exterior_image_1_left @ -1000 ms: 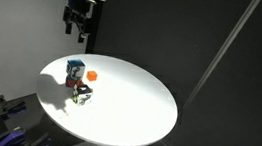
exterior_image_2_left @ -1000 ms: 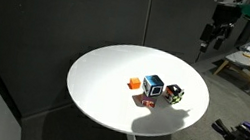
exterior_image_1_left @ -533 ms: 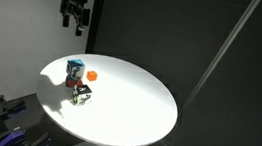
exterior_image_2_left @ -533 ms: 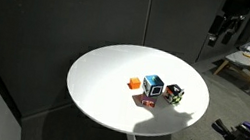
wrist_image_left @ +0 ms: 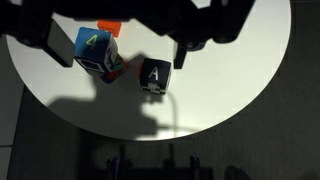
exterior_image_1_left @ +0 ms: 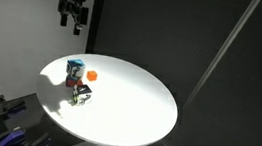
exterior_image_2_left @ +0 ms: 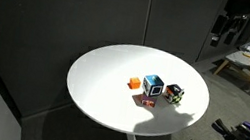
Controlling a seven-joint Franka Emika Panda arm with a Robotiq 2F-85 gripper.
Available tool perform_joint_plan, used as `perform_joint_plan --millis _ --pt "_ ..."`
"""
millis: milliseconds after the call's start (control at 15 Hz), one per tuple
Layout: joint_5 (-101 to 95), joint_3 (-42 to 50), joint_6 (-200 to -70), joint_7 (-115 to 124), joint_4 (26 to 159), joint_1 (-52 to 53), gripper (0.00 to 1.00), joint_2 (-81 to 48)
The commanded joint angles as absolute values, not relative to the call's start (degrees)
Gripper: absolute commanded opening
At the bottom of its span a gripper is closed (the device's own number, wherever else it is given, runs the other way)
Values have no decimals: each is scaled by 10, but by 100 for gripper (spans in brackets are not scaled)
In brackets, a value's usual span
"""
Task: Pick up the block with the number four on it and put it on the block to the bottom far left
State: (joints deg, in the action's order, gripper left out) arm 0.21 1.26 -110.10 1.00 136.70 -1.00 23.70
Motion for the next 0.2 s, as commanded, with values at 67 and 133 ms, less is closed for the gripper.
perform_joint_plan --millis 67,133 --pt "3 12 -1100 9 1366 -11 100 237" --pt "3 12 -1100 9 1366 -11 100 237"
